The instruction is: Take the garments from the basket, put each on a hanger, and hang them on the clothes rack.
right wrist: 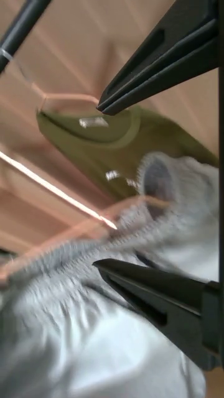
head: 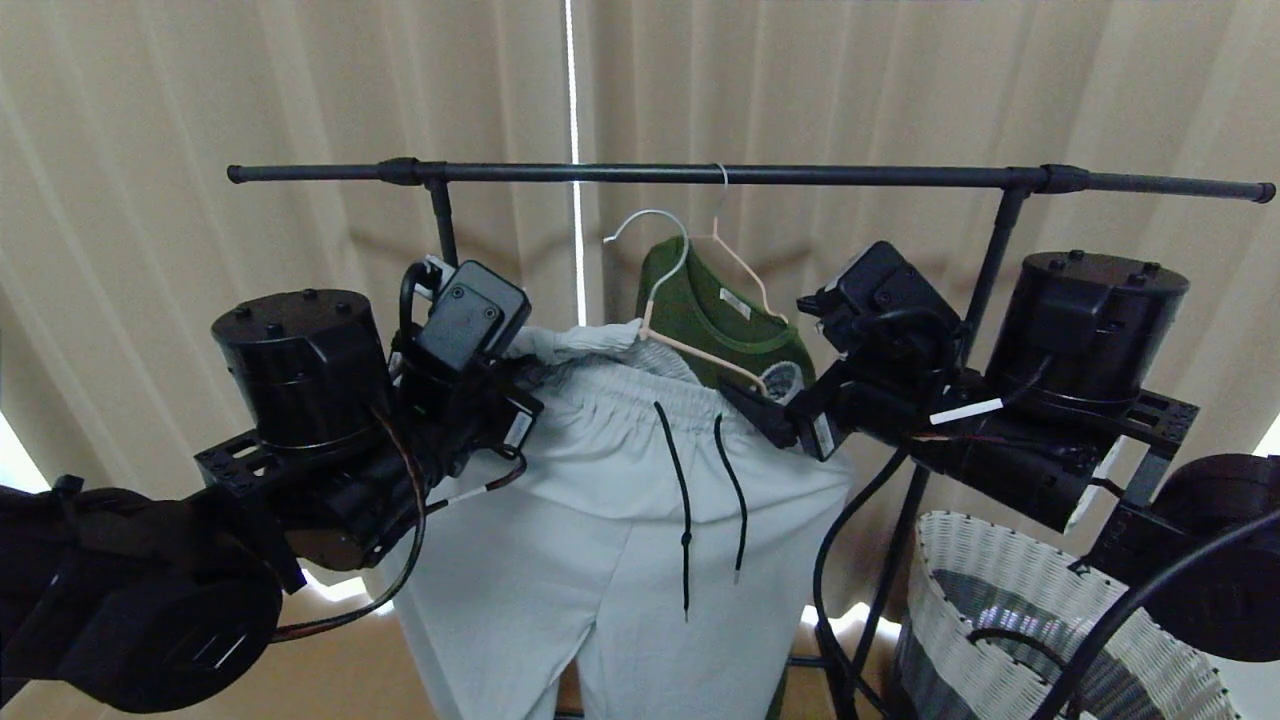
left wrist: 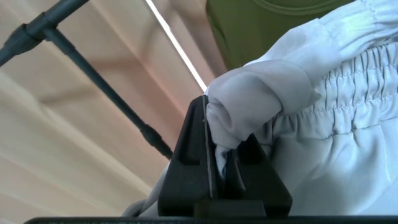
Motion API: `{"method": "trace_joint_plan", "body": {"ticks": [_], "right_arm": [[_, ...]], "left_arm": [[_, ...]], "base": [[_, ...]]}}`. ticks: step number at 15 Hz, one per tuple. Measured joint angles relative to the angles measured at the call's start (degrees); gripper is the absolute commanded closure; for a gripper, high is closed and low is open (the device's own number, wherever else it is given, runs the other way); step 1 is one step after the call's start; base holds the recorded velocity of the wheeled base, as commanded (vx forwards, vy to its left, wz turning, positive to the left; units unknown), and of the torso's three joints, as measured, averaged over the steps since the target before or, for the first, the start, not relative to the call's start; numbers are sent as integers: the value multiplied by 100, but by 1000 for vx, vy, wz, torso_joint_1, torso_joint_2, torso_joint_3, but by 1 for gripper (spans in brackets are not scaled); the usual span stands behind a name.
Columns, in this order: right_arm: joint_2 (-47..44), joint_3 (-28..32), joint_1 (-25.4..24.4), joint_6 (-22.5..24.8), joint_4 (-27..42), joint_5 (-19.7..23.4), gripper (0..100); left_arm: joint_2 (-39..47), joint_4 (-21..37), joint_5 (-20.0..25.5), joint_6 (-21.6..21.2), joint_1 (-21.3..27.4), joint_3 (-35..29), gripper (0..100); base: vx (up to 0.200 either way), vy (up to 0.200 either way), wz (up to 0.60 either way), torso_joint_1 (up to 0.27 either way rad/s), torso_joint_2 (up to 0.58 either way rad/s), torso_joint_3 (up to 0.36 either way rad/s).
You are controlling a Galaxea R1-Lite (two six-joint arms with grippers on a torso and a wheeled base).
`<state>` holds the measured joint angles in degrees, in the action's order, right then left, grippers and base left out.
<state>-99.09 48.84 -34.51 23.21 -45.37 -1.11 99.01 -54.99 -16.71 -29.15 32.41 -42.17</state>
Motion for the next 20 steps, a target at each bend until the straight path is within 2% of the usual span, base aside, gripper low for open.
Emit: {"method": "trace_joint_plan", "body": {"ticks": [2, 5, 10, 11, 20], "right_arm": [[-44, 24, 32, 18, -4, -22, 0], [-129, 2, 41, 106, -4, -55, 0], [-182, -96, 32, 104, -30, -56, 0], [-182, -121, 34, 101, -44, -56, 100], [-133, -145, 43, 99, -77, -56, 100]], "left_arm": [[-41, 0, 7, 35, 40, 38, 100], [-105, 1, -1, 339, 358, 35, 100], [-212, 6, 2, 354, 479, -9, 100], [-227, 4, 5, 356, 485, -11, 100], [-246, -2, -4, 358, 462, 16, 100]], "base": [[0, 0, 0, 0, 0, 0], [0, 0, 0, 0, 0, 0], [0, 0, 0, 0, 0, 0], [0, 0, 0, 0, 0, 0], [0, 0, 0, 0, 0, 0]]}}
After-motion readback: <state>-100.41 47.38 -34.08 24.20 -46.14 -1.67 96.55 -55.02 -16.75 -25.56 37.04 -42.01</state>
